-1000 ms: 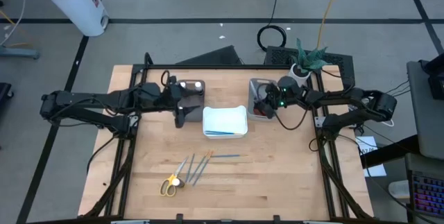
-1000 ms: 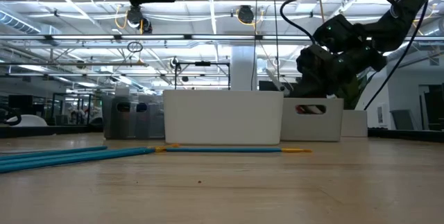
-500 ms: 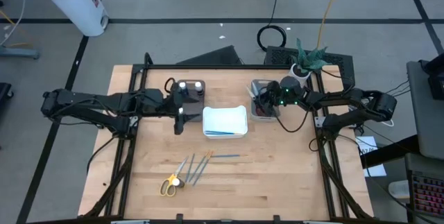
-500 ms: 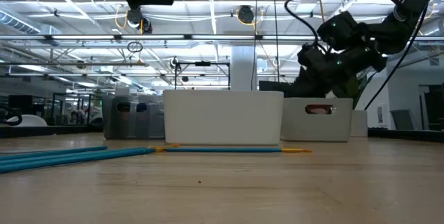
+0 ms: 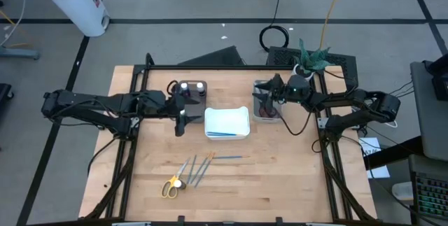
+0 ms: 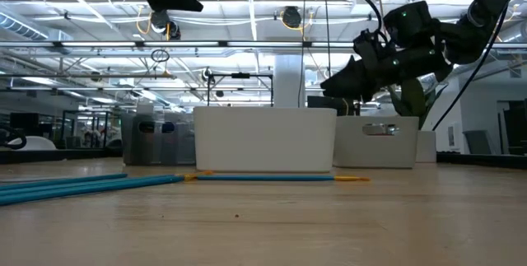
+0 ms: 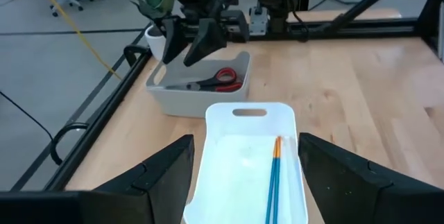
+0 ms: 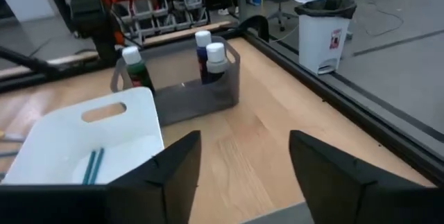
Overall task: Pick & Place Paint Supplies
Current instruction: Adjust the gray bin
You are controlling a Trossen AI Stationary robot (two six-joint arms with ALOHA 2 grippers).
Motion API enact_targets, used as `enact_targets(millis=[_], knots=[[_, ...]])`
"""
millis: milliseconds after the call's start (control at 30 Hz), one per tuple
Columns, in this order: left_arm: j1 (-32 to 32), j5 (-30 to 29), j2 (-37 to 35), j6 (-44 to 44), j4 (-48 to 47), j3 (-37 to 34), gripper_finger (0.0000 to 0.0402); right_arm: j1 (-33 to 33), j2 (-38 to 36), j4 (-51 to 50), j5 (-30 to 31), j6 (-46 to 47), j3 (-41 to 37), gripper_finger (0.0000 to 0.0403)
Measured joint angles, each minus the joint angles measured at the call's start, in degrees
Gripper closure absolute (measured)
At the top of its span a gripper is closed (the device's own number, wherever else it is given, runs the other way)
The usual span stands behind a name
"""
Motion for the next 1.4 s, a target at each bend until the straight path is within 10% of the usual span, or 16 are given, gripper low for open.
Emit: enact_targets(millis=[300, 967, 1133, 1400], knots=[[0.01, 2.21, -0.97, 4.98, 12.14, -7.89, 0.0146, 8.47, 0.0, 2.06, -9.04, -1.57, 0.02, 0.0155], [8.33, -2.28, -32.41, 3.4, 18.49, -30.12, 0.0141, 20.33, -2.82, 10.4, -8.66, 1.23, 0.09, 0.0169], [11.77, -3.44, -31.93, 0.66, 18.55, -30.91, 0.0135, 20.3, -5.46, 2.0, 2.65, 5.39, 0.13, 0.018], [13.73, -2.59, -31.5, -2.7, 16.9, -30.91, 0.0146, 20.19, -20.92, -53.72, 34.71, 10.21, 9.49, 0.0244]])
